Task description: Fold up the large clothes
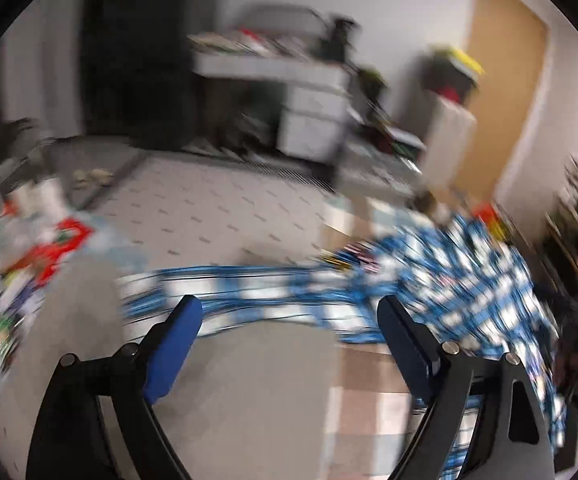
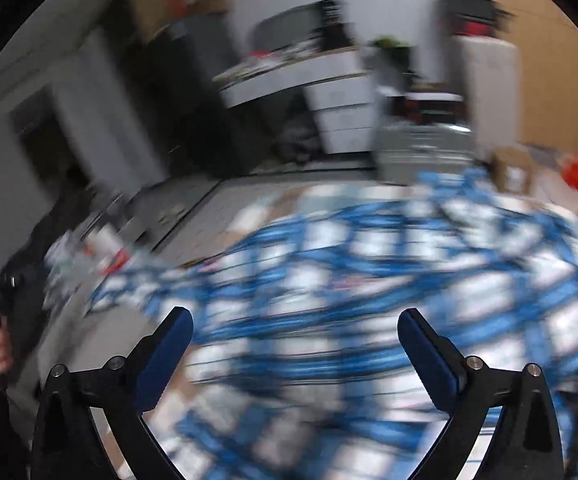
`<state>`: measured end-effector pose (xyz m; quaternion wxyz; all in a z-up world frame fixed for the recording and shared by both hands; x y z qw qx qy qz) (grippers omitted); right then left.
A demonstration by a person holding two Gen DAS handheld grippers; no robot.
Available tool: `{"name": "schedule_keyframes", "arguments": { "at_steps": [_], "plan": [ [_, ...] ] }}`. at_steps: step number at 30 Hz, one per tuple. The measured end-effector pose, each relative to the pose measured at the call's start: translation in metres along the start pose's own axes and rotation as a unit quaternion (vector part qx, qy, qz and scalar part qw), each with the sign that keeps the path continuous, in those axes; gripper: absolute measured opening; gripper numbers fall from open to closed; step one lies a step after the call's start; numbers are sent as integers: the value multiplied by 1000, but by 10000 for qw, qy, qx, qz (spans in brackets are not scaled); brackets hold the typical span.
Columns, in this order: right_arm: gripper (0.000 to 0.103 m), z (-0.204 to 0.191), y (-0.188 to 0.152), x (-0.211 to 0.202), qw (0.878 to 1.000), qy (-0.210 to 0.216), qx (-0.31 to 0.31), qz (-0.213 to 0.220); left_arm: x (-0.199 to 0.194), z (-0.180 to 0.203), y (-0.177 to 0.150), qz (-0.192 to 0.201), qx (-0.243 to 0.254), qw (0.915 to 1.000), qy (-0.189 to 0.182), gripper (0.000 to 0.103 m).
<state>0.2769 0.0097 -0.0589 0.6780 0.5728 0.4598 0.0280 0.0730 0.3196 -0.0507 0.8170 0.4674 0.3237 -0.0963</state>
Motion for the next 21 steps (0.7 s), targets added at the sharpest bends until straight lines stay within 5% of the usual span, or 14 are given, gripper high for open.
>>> {"name": "schedule_keyframes", "arguments": {
  "at_steps": [7, 13, 18, 21],
  "plan": [
    [103, -217, 37, 117, 9792, 1148, -1528, -676, -44, -98, -27, 759, -898, 9928, 229, 102],
    [102, -363, 44, 214, 9397, 1561, -2818, -1152, -16, -149, -40, 471, -1644, 9845, 392, 102],
    [101, -412, 43, 270, 9195, 1514, -3320, -1462, -4, -174, -49, 138, -1990, 9795, 294, 102],
    [87, -422, 37, 283, 9093, 1601, -3428, -1735, -3, -179, -50, 127, -1958, 9801, 284, 102]
  ]
}}
Point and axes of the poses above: each gripper's, at about its wrist camera, not at the fingertips, and x roughly the way its jaws point, z to its right, y to its top, the point moved 6 cm from there along x, roughly the way its jaws point, and after that the axes turned 15 degrees about -x, right-handed, at the moved point
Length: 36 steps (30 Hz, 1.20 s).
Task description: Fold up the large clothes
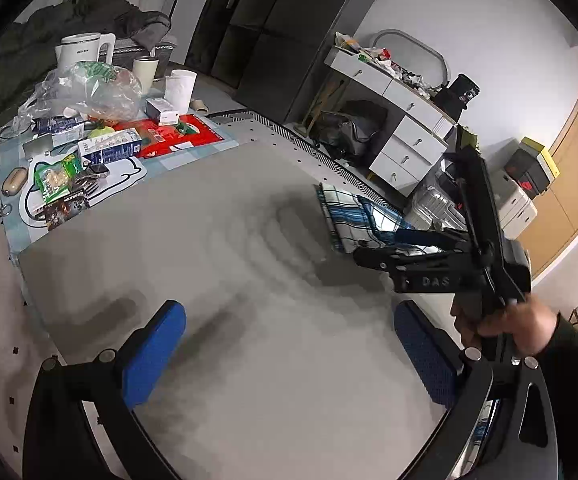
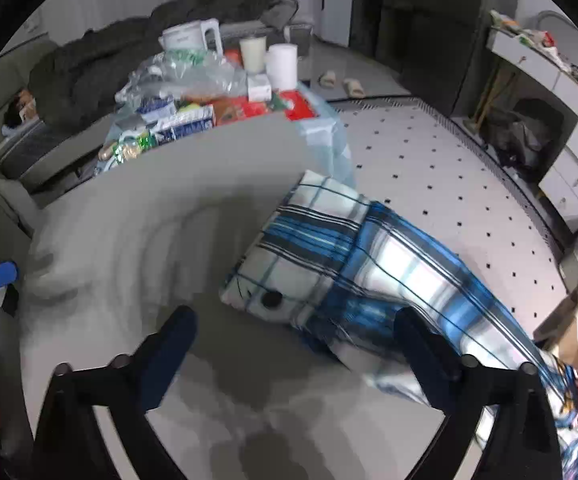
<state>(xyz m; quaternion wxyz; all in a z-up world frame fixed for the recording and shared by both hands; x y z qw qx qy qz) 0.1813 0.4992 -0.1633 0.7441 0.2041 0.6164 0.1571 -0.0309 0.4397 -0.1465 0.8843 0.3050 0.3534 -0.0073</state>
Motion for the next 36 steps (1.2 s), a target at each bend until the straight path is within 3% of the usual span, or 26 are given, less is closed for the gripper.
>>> {"name": "schedule_keyframes", "arguments": {
  "at_steps": [5, 6, 7, 10, 14, 18, 20, 22, 25, 29, 30, 31, 32, 36],
  "plan": [
    [58, 1, -7, 4, 9997, -128, -3, -217, 7, -1, -1, -22, 35, 10000, -37, 102],
    [29, 7, -7, 3, 9994, -238, 130, -201, 9, -1, -2, -43, 1, 10000, -82, 102],
    [6, 13, -3, 3, 9987, -363, 258, -244, 10, -1, -3, -66, -45, 9999, -122, 102],
    [6, 30, -6, -7, 9969, -346, 709, -33, 8, 0, -2, -101, -101, 9998, -157, 102],
    [6, 42, -1, -42, 9911, -298, 1155, 590, -1, 3, -2, -74, -181, 9996, -213, 102],
    [6, 65, -4, -108, 9756, -264, 1649, 1426, -6, 14, -3, -139, -163, 9996, -183, 102],
    [6, 85, -9, -154, 9608, -264, 1982, 1919, -6, 24, -4, -160, -94, 9996, -215, 102],
    [6, 107, -25, -208, 9397, -429, 2314, 2482, -5, 41, -6, -159, 75, 9996, -214, 102],
    [6, 142, -73, -299, 8959, -889, 2849, 3292, -3, 80, -13, -143, 487, 9983, -293, 102],
    [6, 180, -178, -400, 8190, -1608, 3806, 3981, 4, 152, -31, -225, 1218, 9913, -452, 102],
    [6, 186, -211, -418, 8010, -1745, 4038, 4060, 6, 172, -37, -284, 1439, 9877, -548, 102],
    [6, 190, -232, -431, 7923, -1859, 4157, 4060, 10, 199, -47, -317, 1713, 9826, -649, 102],
    [6, 190, -265, -445, 7763, -2111, 4322, 4075, 14, 219, -56, -386, 1944, 9776, -714, 102],
    [6, 185, -371, -469, 7315, -2522, 4934, 3973, 57, 308, -107, -1049, 2825, 9503, -786, 102]
  ]
}}
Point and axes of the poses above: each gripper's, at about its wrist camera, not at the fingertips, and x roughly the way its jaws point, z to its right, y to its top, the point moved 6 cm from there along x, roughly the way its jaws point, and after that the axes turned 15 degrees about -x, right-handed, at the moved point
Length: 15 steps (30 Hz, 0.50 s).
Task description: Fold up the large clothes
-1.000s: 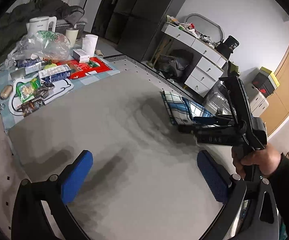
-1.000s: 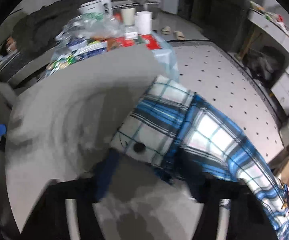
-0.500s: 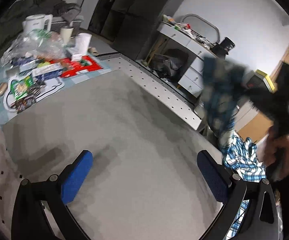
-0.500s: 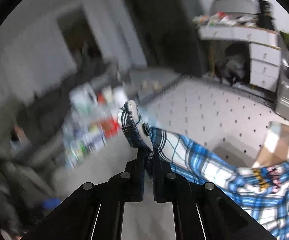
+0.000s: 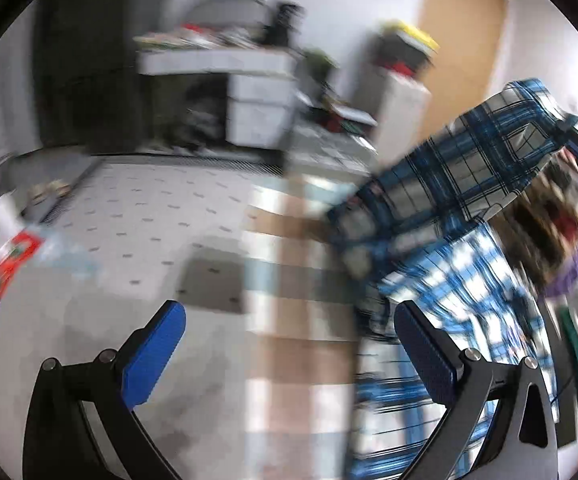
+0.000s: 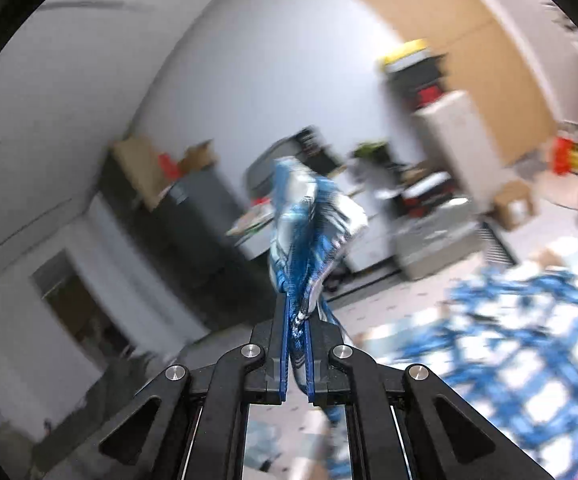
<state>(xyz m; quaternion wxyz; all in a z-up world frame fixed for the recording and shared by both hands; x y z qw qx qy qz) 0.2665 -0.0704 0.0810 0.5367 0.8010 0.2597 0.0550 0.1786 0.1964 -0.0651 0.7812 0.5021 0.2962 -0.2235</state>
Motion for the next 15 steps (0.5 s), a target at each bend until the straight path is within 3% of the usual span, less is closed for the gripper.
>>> {"name": "schedule_keyframes", "arguments": {
  "at_steps": [4, 8, 10, 12, 15],
  "plan": [
    [6, 88, -28, -34, 9968, -403, 696, -14, 67, 46, 0, -594, 415, 9971, 243, 102],
    [6, 151, -73, -37, 9903, -645, 1149, -429, 114, 87, -10, -959, 938, 9899, 454, 102],
    [6, 165, -88, -33, 9891, -624, 1197, -589, 126, 107, -19, -1125, 1263, 9849, 373, 102],
    [6, 172, -91, -28, 9902, -525, 1099, -678, 136, 113, -23, -976, 1717, 9769, 816, 102],
    [6, 167, -73, -27, 9946, -256, 835, -560, 156, 114, -34, -1099, 2254, 9604, 1212, 102]
  ]
}}
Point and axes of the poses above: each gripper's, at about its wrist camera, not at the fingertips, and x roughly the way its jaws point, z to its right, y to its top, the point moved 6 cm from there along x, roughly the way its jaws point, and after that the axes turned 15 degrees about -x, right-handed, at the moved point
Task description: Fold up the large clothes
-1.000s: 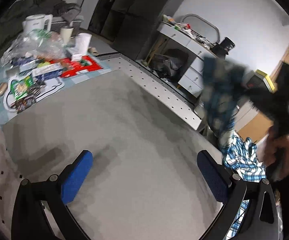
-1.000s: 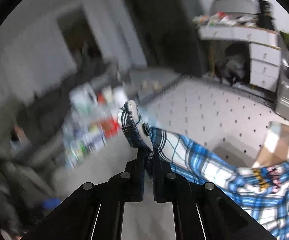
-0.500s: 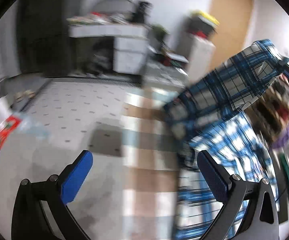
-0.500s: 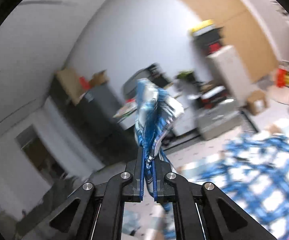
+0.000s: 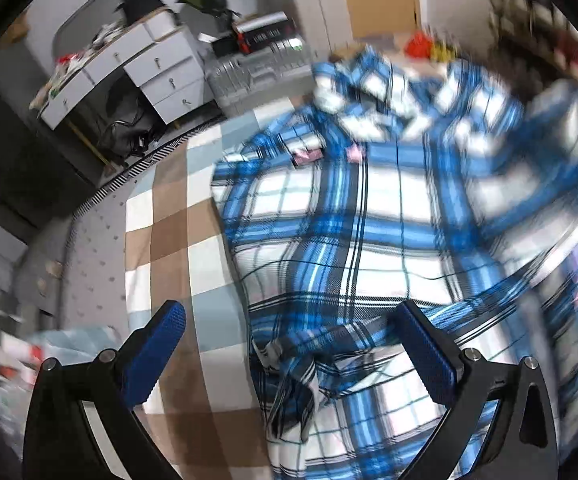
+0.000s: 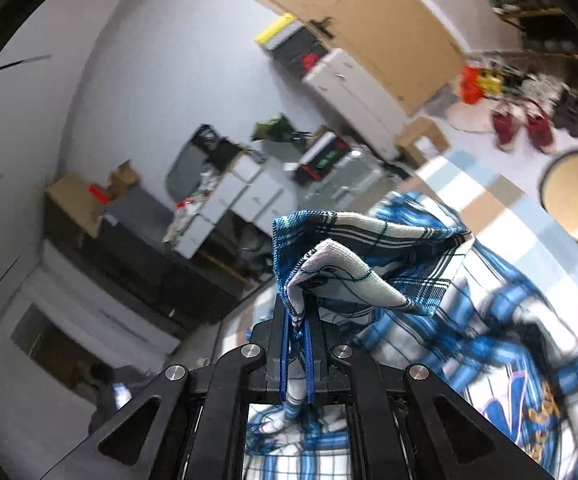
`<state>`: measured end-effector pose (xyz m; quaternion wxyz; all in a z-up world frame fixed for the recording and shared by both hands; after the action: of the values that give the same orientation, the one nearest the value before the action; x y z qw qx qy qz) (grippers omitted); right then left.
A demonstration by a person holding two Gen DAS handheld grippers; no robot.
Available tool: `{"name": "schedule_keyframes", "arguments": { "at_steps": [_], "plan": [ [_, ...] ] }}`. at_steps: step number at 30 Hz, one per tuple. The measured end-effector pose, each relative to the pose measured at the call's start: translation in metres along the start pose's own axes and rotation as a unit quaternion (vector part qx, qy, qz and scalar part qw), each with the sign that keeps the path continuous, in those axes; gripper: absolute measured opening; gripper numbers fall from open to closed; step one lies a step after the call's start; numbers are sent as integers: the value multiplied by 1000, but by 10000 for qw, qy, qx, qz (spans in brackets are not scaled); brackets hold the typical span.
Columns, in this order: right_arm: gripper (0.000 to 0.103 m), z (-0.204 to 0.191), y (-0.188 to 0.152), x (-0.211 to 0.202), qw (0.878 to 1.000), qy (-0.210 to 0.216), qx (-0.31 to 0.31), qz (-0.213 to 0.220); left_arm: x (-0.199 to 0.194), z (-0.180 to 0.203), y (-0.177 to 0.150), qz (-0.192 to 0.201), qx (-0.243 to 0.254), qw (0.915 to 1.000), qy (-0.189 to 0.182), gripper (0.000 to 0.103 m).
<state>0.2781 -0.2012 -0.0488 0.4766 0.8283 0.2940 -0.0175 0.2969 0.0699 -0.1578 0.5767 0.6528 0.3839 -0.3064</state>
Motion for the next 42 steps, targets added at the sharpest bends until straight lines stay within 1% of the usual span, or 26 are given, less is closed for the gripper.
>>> {"name": "schedule_keyframes", "arguments": {
  "at_steps": [2, 4, 6, 7, 9, 11, 14, 15, 16, 17, 18, 19, 22, 25, 28, 30, 32, 34, 35, 36, 37, 38, 39, 40, 41, 42],
  "plan": [
    [6, -1, 16, -17, 9993, 135, -297, 206, 10, 0, -4, -58, 115, 9999, 64, 102],
    [6, -2, 26, -29, 9973, -8, -610, 407, 19, -2, -7, -181, 119, 9997, 79, 102],
    [6, 14, 20, -28, 9980, -172, -523, 299, 33, -2, -16, -483, 135, 9987, -79, 102],
    [6, 32, 6, -21, 9985, -393, -377, 37, 42, -7, -22, -634, 152, 9979, -50, 102],
    [8, 57, -23, -5, 9965, -634, -187, -504, 49, -16, -33, -829, 253, 9962, 51, 102],
    [9, 83, -63, 9, 9898, -855, 35, -1136, 43, -23, -34, -817, 286, 9962, -59, 102],
    [12, 106, -105, 17, 9773, -1126, 177, -1787, 24, -41, -24, -714, 170, 9972, -154, 102],
    [19, 109, -112, 16, 9746, -1162, 185, -1907, 17, -46, -20, -695, 165, 9973, -179, 102],
    [38, 112, -117, 14, 9708, -1238, 185, -2046, 8, -52, -13, -612, 164, 9978, -175, 102],
    [52, 113, -120, 8, 9674, -1336, 150, -2146, -6, -55, -5, -436, 175, 9987, -197, 102],
    [71, 112, -118, 1, 9647, -1464, -1, -2189, -18, -54, 2, -277, 222, 9990, -271, 102],
    [72, 111, -115, -4, 9630, -1555, -202, -2194, -29, -49, 6, -145, 282, 9990, -320, 102],
    [72, 98, -101, -18, 9555, -1613, -766, -2350, -46, -33, 14, -20, 374, 9976, -589, 102],
    [75, 74, -76, -30, 9516, -1760, -1404, -2090, -29, -9, 26, -75, 503, 9971, -567, 102],
    [76, 53, -53, -1, 9400, -1712, -2093, -2081, 1, 10, 32, -276, 482, 9960, -701, 102],
    [76, 51, -48, 31, 9268, -1795, -2379, -2284, 21, 19, 28, -437, 426, 9952, -767, 102],
    [74, 57, -52, 66, 9120, -1826, -2543, -2652, 43, 21, 18, -726, 443, 9933, -787, 102],
    [73, 66, -60, 88, 9007, -1950, -2653, -2834, 68, 13, 6, -994, 397, 9926, -578, 102],
    [72, 73, -66, 100, 8924, -2033, -2700, -2991, 76, 7, 1, -1149, 315, 9911, -593, 102],
    [69, 81, -74, 109, 8869, -2072, -2685, -3137, 83, 1, -2, -1272, 185, 9895, -667, 102],
    [65, 88, -79, 113, 8826, -2105, -2634, -3276, 86, -6, -4, -1352, -32, 9868, -888, 102],
    [62, 99, -86, 119, 8764, -2190, -2574, -3430, 84, -13, -4, -1355, -188, 9852, -1034, 102],
    [61, 109, -93, 122, 8715, -2260, -2477, -3579, 83, -17, -2, -1330, -202, 9854, -1045, 102],
    [63, 115, -98, 123, 8706, -2230, -2380, -3683, 79, -24, 1, -1335, -188, 9864, -944, 102],
    [63, 113, -95, 123, 8723, -2194, -2475, -3602, 74, -29, 6, -1322, -215, 9868, -913, 102],
    [63, 110, -92, 122, 8700, -2167, -2537, -3630, 65, -35, 14, -1264, -287, 9865, -998, 102]
  ]
}}
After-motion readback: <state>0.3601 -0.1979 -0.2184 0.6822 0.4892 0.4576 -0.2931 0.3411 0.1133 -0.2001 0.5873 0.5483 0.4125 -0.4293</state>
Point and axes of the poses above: each gripper's, at about its wrist camera, not at the fingertips, and x roughly the way its jaws point, z to its right, y to its top, the point moved 6 cm from there along x, roughly the way its jaws point, and after that the axes turned 15 degrees about -x, right-handed, at the moved point
